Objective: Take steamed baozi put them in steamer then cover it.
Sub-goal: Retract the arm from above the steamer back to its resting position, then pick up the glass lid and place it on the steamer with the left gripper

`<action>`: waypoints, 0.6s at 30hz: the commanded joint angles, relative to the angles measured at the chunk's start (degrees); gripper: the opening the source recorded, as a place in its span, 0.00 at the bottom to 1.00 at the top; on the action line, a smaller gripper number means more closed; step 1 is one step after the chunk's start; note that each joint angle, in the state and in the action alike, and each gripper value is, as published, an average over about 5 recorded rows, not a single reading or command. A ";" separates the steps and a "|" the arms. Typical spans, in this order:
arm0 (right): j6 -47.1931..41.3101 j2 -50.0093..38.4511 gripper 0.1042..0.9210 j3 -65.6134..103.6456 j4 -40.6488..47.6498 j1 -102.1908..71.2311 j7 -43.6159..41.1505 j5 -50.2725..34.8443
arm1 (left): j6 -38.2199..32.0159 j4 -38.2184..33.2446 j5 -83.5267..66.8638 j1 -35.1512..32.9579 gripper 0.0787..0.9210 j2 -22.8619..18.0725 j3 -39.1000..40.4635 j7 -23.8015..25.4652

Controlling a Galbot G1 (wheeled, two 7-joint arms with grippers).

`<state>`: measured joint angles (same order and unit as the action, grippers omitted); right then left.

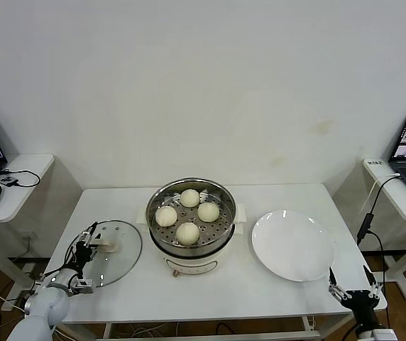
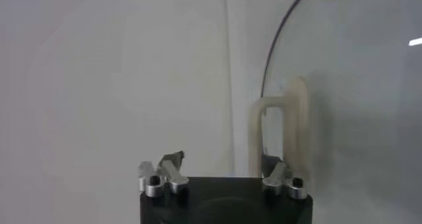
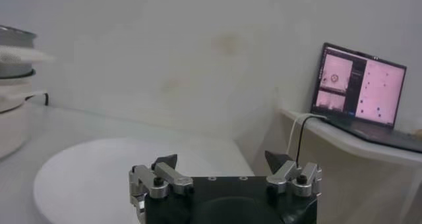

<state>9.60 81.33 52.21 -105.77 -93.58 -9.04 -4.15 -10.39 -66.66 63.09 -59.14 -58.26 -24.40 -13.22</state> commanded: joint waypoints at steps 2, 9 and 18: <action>0.17 -0.05 0.88 -0.29 0.85 0.07 -0.05 0.49 | -0.54 1.09 0.88 0.23 0.53 -0.10 0.13 0.93; 0.38 -0.27 0.88 -0.41 0.98 -0.08 -0.10 0.73 | -1.50 1.02 0.34 -0.12 0.29 -0.52 -0.55 -0.27; 0.56 -0.86 0.88 -1.01 0.89 -0.36 -0.21 0.98 | -1.40 -4.34 -1.17 -3.66 0.08 -0.64 -3.09 -3.21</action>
<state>10.10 80.62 51.47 -104.95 -93.90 -9.22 -3.31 -12.08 -66.53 62.72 -60.26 -59.00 -25.78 -14.52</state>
